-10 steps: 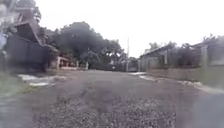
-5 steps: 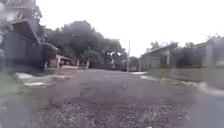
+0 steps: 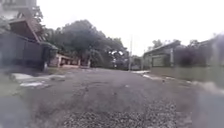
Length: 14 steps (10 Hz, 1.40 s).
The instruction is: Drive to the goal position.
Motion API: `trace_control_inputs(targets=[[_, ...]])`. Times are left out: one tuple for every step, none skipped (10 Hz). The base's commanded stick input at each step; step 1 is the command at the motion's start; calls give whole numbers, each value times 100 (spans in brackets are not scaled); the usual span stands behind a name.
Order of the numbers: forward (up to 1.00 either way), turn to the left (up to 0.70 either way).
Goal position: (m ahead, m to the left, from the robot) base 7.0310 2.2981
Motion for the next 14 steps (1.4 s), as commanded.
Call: trace_control_inputs(targets=[[70,0],[70,0],[70,0],[70,0],[70,0],[70,0],[70,0],[70,0],[70,0],[70,0],[70,0],[70,0],[70,0],[70,0]])
